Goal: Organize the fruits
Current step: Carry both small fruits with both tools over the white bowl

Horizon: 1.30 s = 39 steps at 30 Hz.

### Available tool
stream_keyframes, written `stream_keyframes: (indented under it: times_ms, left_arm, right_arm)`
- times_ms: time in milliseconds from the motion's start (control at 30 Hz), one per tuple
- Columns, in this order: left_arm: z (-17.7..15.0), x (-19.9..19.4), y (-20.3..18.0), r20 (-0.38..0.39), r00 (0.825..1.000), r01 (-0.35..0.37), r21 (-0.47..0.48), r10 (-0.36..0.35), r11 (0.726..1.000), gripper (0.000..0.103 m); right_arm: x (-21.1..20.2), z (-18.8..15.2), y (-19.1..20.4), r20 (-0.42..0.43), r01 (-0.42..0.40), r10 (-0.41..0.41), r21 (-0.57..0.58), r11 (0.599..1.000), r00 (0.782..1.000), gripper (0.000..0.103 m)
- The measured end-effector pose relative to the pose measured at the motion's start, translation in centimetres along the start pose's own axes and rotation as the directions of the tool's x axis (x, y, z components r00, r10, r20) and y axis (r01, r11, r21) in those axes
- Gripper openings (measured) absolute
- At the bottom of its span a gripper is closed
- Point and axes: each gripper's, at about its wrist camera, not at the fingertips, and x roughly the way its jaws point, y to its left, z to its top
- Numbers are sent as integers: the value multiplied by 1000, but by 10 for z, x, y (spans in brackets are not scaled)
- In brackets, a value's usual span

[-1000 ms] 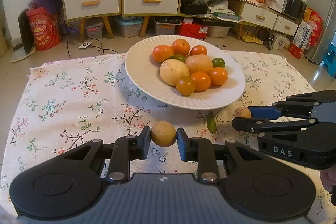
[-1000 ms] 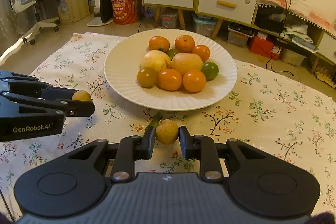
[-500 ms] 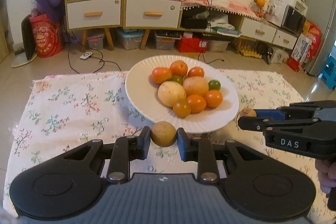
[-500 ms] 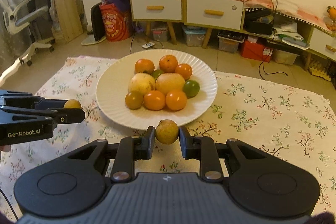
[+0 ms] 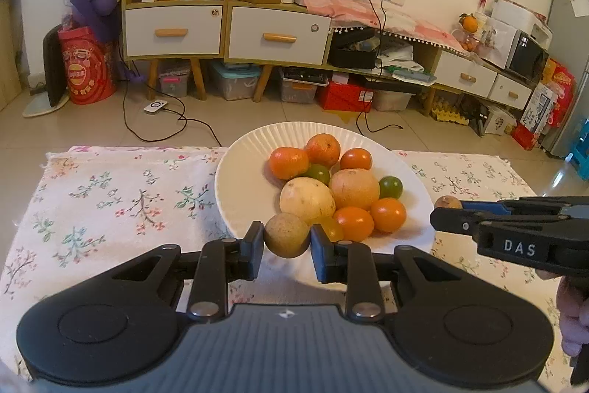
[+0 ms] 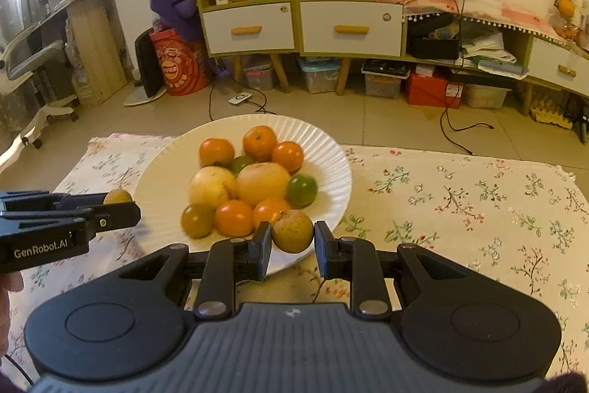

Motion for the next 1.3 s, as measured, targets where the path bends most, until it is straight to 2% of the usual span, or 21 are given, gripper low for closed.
stream_keyframes:
  times_ms: [233, 500, 1300]
  left_arm:
    - [3, 21, 0, -15, 1000, -16, 43, 17, 999, 1]
    - [2, 32, 1, -30, 999, -8, 48, 10, 999, 2]
    - [5, 37, 3, -29, 1000, -9, 35, 10, 999, 2]
  right_arm:
    - [18, 4, -4, -9, -6, 6, -20, 1000, 1000, 22]
    - [27, 10, -9, 5, -16, 16, 13, 1000, 1000, 22]
    - [31, 9, -11, 4, -9, 8, 19, 1000, 1000, 23]
